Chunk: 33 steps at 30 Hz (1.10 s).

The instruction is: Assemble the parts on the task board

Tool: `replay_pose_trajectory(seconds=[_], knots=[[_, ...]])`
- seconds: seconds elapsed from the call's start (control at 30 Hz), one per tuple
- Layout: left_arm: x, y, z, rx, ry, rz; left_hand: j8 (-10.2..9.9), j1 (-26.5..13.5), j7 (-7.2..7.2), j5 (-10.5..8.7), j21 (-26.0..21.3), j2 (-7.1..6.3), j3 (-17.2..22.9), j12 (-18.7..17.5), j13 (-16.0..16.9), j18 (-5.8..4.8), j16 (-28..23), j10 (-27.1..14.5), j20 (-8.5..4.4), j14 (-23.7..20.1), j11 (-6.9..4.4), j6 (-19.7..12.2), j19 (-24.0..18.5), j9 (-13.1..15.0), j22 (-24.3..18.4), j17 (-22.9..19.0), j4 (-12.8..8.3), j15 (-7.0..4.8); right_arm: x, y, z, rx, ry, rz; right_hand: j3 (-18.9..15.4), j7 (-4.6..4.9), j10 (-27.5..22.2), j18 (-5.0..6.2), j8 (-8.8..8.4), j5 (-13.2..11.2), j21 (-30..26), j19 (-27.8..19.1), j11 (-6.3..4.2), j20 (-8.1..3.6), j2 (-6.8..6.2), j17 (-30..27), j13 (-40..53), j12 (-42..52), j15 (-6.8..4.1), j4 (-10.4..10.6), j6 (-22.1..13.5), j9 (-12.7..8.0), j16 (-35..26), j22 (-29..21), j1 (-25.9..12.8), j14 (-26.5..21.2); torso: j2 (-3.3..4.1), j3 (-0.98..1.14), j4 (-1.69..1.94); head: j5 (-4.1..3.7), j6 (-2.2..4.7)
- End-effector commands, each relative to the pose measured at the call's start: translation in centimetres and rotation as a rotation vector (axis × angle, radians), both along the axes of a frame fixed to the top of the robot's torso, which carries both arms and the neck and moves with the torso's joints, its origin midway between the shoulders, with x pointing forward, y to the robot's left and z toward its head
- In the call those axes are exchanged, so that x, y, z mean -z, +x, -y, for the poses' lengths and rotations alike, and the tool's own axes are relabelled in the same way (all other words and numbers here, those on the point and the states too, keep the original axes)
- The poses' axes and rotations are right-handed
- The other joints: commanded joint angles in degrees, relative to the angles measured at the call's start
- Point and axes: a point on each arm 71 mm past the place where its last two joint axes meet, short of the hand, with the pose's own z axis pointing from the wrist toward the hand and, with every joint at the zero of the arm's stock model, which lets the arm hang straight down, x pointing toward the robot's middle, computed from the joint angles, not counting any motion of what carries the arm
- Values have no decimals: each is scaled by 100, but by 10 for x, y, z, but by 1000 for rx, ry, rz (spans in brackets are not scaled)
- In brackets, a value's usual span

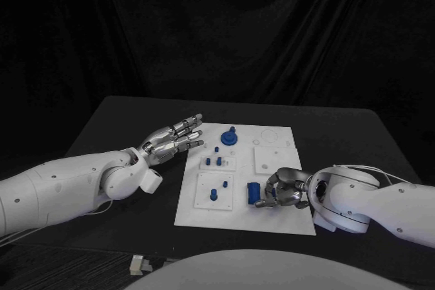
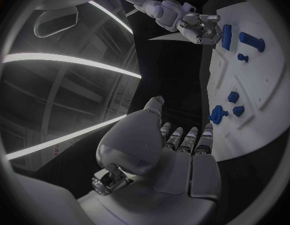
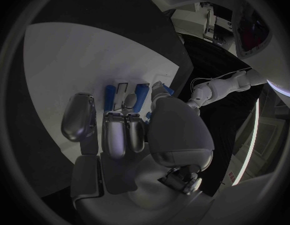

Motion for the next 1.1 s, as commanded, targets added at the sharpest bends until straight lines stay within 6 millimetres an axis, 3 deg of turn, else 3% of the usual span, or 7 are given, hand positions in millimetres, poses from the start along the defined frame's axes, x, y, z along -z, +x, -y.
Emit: replay_pose_trajectory(seconds=[0.03,0.1,0.17,0.23,0.4,0.77,1.1], knots=[[-1,-1,0,4,-17,0,21,22,49,29,35,50,39,-38,-9,-54,25,-10,-5,-8,38,-10,45,6,9,8,6,41,-12,4,6,52,47,85,-30,39,596,18,-160,-7,31,45,52,-2,219,1150,1505,15,0,31,72,-159,16,889,-381,534,1,-1,1,7,-1],[-1,-1,0,2,-16,1,23,23,53,30,37,48,42,-38,-9,-55,26,-10,-5,-7,39,-4,48,7,12,8,4,41,-20,7,11,65,49,106,-98,64,596,15,-376,207,56,55,74,21,577,1164,1505,15,23,25,173,-372,21,894,-873,537,0,-1,1,11,-1],[-1,-1,-1,1,-15,1,23,23,53,30,37,48,42,-38,-9,-55,26,-10,-5,-7,39,-4,48,7,12,8,4,41,-25,10,17,74,43,118,-111,74,596,16,-470,400,56,55,84,30,637,1163,1505,15,31,17,214,-465,21,894,-892,536,0,-1,1,12,-1],[-1,-1,-1,0,-15,1,23,23,53,30,37,48,42,-38,-9,-55,26,-10,-5,-7,39,-4,48,7,12,8,4,41,-29,11,21,80,36,121,-20,80,596,14,-614,1278,65,54,90,32,714,1169,1505,15,30,-31,243,-597,24,895,-697,537,0,-1,0,8,-1],[-1,-1,0,-1,-16,3,26,27,64,33,42,43,48,-38,-9,-59,29,-10,-6,-3,41,8,56,9,19,10,-3,42,-32,16,35,95,-7,107,347,92,596,17,-930,2708,67,47,98,41,619,1146,1505,15,40,-415,287,-898,17,894,132,532,-5,0,4,-2,-1],[-1,-1,0,-3,-14,4,30,32,85,40,48,38,65,-38,-9,-68,35,-10,-7,2,54,20,65,10,24,12,-16,44,-18,19,49,105,-113,19,563,-38,596,13,-769,2368,118,62,-3,-1,665,1123,1505,15,-29,-339,861,-927,10,906,233,528,-1,-6,4,-8,-1],[-1,-1,1,0,-15,2,30,35,91,46,47,36,72,-38,-9,-72,35,-10,-7,2,61,20,64,10,19,11,-23,45,-12,17,47,95,-139,-14,501,-48,596,7,-807,1568,123,68,-23,-44,530,1103,1505,15,-59,-328,907,-881,4,905,197,526,2,2,-1,-24,-1]])
